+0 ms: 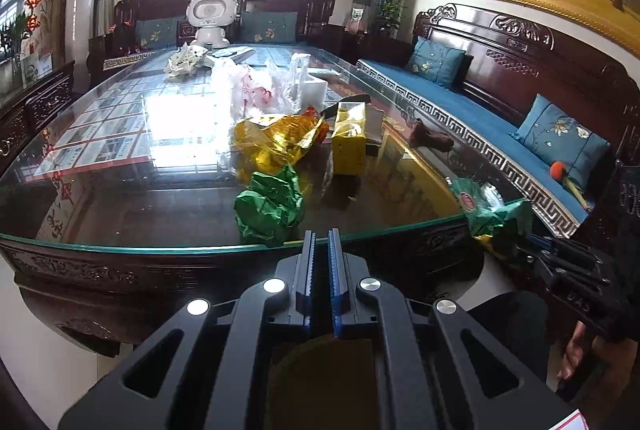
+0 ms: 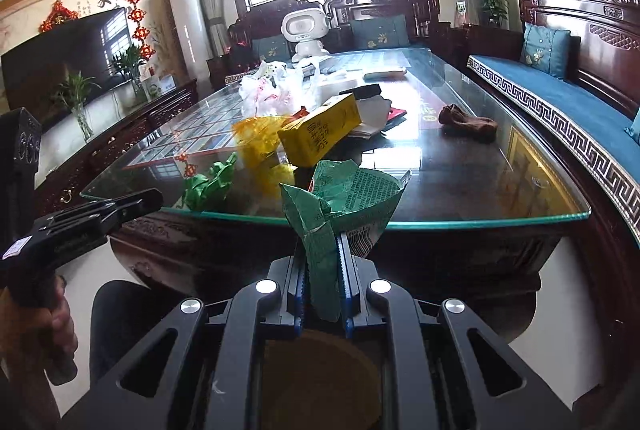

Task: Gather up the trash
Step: 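Carry both held wrappers down over the yellow bucket beside the table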

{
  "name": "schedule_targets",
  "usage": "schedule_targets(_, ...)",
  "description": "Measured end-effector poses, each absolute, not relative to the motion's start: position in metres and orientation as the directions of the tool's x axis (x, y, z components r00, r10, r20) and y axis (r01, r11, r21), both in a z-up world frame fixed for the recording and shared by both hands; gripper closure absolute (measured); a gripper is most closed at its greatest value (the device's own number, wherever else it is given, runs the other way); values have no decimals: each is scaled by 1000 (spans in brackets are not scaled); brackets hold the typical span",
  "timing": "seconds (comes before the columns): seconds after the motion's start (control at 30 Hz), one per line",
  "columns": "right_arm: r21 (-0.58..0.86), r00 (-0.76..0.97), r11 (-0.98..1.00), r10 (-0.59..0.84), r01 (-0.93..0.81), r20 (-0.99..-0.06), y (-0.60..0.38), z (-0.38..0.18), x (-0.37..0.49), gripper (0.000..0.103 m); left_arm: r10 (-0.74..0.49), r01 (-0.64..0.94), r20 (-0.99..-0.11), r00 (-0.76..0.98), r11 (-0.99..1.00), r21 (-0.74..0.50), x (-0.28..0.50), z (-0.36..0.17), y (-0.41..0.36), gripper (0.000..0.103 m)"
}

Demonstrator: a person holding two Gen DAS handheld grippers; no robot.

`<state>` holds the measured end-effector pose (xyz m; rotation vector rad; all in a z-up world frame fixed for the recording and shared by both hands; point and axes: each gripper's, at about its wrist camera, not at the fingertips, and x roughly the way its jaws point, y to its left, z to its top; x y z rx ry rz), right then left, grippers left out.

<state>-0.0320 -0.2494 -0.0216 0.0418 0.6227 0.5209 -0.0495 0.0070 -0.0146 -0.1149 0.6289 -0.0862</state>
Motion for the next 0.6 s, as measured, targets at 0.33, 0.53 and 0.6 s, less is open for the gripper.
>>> schedule_targets(0.33,173,710,873,474,-456,-521,-244,-12,-24,89,-68,-6,-611,788,993,-118,4,-27,14,29)
schedule_targets(0.53,199,695,871,481,-450,-534,-241,-18,-10,89,81,-86,-627,775,996,23,31,-29,7,7)
schedule_targets(0.6,206,691,867,487,-453,-534,-240,-19,-8,89,75,-82,-677,733,996,22,46,-42,9,24)
